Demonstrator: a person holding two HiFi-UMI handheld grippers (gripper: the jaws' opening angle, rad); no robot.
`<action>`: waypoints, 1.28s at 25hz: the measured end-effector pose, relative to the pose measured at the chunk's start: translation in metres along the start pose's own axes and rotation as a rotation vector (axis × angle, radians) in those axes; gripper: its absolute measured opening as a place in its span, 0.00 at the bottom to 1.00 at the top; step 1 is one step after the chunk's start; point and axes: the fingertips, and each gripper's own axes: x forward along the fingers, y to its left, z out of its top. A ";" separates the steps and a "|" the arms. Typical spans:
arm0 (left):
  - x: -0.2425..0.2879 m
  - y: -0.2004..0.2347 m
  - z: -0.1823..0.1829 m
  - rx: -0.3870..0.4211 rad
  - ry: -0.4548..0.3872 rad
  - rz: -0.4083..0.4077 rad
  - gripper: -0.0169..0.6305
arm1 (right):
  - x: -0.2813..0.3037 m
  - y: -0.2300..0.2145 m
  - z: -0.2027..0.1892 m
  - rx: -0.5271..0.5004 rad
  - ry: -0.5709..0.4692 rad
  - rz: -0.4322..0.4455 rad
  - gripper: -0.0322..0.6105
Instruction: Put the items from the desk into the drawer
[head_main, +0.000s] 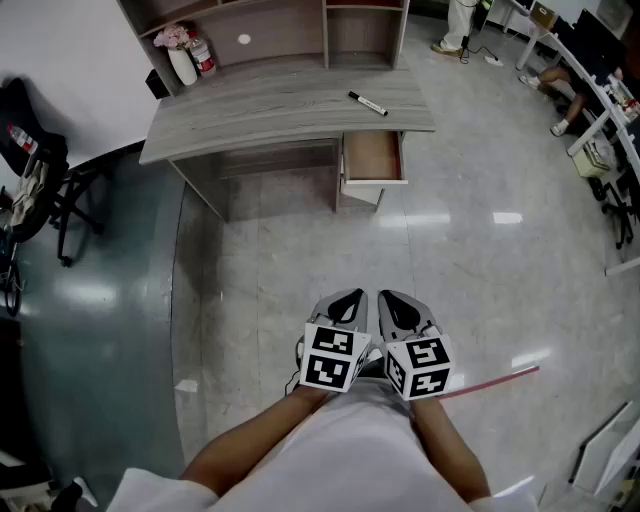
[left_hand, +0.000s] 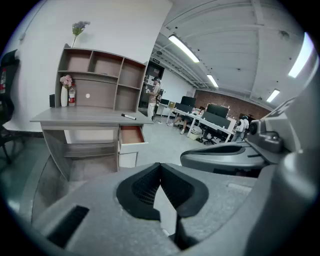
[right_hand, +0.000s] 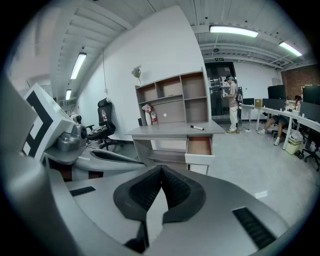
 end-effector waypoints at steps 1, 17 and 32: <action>-0.001 0.002 0.001 -0.002 -0.007 0.000 0.03 | 0.001 0.002 0.000 -0.002 0.002 0.001 0.05; -0.002 0.038 0.012 -0.017 -0.024 0.038 0.03 | 0.030 -0.004 0.018 0.056 -0.037 -0.014 0.05; 0.063 0.090 0.056 -0.026 0.015 0.064 0.03 | 0.116 -0.037 0.059 0.039 -0.001 0.057 0.05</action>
